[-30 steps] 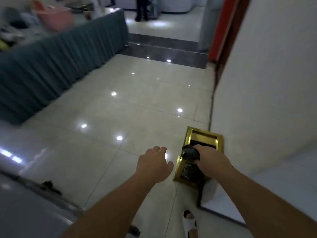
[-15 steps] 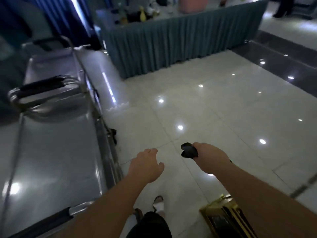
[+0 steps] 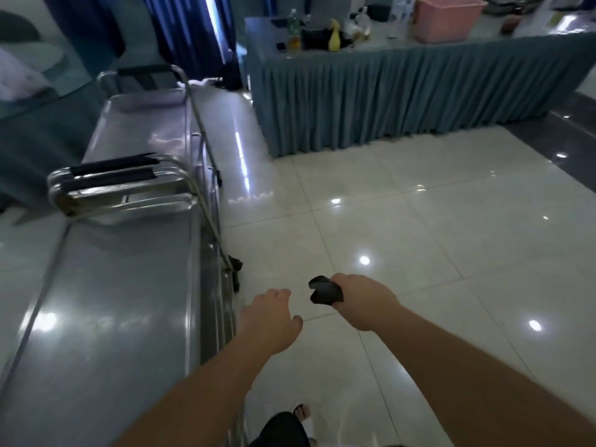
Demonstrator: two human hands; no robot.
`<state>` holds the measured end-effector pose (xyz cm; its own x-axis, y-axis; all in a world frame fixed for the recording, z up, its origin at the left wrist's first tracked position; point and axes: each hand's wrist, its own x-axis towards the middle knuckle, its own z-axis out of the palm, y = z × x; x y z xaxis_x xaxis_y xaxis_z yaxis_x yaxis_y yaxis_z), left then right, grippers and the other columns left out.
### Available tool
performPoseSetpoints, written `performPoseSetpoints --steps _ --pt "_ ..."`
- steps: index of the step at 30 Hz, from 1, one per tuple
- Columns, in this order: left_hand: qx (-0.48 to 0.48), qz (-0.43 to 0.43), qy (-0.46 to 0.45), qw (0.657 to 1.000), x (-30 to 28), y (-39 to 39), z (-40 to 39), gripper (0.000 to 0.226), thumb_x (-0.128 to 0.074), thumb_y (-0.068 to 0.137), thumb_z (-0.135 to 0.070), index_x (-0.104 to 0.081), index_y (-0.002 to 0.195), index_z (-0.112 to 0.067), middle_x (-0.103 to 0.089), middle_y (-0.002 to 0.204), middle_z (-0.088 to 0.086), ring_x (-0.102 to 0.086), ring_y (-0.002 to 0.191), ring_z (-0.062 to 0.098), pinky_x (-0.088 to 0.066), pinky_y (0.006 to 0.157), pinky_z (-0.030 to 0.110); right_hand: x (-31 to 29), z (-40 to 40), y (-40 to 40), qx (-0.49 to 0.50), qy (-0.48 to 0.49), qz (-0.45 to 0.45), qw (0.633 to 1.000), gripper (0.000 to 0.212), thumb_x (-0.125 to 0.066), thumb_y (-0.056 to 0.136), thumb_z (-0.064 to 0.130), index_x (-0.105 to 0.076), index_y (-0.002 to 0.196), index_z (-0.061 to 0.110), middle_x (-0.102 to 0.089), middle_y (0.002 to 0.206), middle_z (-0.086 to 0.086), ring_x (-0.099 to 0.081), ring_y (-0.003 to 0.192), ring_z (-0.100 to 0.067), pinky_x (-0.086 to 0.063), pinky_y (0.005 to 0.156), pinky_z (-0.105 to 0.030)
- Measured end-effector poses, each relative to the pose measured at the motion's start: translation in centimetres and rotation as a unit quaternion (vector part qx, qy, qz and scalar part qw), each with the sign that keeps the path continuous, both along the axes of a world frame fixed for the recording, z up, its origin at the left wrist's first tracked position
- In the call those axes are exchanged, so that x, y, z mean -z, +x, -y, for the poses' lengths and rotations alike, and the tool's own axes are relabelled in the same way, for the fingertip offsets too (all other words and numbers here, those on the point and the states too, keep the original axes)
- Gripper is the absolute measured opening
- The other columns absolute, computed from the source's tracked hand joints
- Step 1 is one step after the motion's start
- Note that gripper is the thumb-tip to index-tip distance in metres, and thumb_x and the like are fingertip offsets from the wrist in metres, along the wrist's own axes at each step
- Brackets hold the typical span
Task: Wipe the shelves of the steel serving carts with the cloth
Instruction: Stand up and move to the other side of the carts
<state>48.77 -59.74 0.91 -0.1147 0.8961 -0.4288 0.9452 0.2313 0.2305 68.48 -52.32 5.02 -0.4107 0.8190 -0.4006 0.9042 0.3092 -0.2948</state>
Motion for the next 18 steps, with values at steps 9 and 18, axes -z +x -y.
performPoseSetpoints --steps 9,18 --pt "-0.180 0.023 0.017 0.983 0.9 -7.9 -3.5 0.066 -0.048 0.100 -0.053 -0.035 0.159 -0.026 -0.045 0.157 -0.001 -0.047 0.137 0.024 -0.045 0.109 0.043 0.9 -11.7 -9.9 -0.171 -0.009 0.018 0.985 0.029 -0.054 0.099 0.040 -0.055 0.122 0.024 -0.064 0.107 0.000 -0.063 0.096 -0.024 -0.056 0.084 -0.042" --pt "-0.499 0.044 -0.002 0.866 3.5 -9.2 -2.9 0.064 -0.052 0.098 -0.052 -0.041 0.155 -0.025 -0.048 0.155 0.000 -0.052 0.136 0.026 -0.046 0.111 0.041 4.0 -19.0 -22.7 -0.433 -0.056 0.013 0.899 0.019 -0.055 0.099 0.045 -0.056 0.109 0.029 -0.062 0.098 0.004 -0.061 0.087 -0.021 -0.054 0.076 -0.037"
